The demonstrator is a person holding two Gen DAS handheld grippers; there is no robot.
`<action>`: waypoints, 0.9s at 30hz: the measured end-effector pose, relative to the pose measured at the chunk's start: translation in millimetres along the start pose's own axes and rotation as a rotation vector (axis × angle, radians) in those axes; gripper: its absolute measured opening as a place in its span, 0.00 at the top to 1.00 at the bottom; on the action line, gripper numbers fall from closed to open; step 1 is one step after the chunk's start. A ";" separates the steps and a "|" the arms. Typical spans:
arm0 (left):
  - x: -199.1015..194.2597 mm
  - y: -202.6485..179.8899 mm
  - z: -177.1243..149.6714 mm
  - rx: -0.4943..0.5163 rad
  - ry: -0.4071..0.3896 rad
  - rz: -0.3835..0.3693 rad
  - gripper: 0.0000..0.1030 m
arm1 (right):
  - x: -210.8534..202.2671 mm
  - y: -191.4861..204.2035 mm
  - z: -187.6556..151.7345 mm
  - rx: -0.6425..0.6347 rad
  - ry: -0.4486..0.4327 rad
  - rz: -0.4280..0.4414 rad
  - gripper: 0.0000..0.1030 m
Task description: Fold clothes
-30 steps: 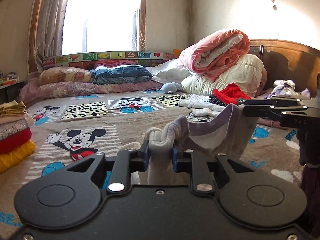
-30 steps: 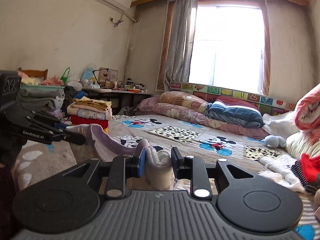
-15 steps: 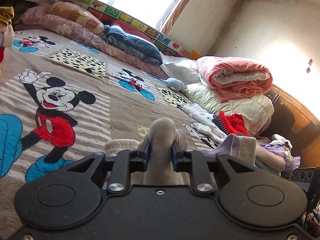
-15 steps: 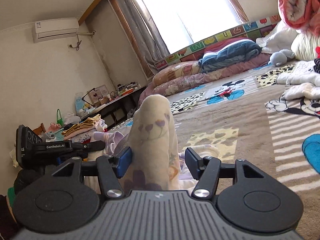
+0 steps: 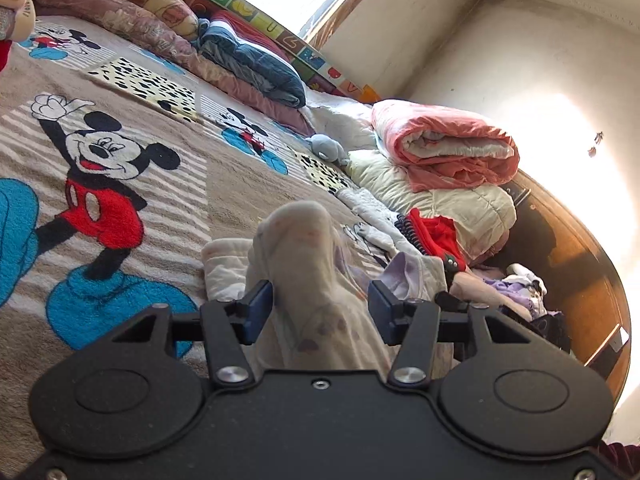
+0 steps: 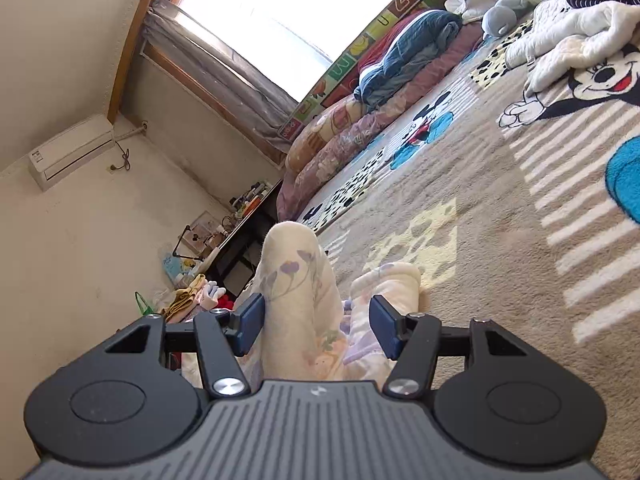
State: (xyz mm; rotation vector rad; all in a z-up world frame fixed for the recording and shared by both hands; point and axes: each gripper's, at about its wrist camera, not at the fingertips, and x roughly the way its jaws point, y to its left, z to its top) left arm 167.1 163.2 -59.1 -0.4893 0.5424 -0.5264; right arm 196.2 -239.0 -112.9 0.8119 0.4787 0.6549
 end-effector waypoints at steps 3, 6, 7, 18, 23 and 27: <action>13.8 1.7 0.9 -0.015 -0.042 0.002 0.83 | 10.3 -8.9 -0.5 0.063 0.019 0.041 0.70; 19.2 7.3 7.2 -0.046 -0.088 -0.035 0.84 | 19.9 -19.9 4.3 0.143 0.010 0.068 0.73; 20.2 9.5 7.9 -0.054 -0.091 -0.040 0.84 | 21.9 -20.9 8.2 0.152 0.005 0.080 0.73; 44.9 39.8 5.6 -0.163 -0.066 -0.006 0.85 | 63.6 -48.1 25.9 0.221 0.041 0.110 0.74; 51.3 47.4 -0.5 -0.193 -0.029 0.023 0.81 | 73.3 -65.1 15.8 0.281 0.075 0.034 0.74; 36.0 27.6 3.7 -0.096 -0.081 0.066 0.62 | 64.6 -41.5 18.0 0.147 0.047 0.033 0.64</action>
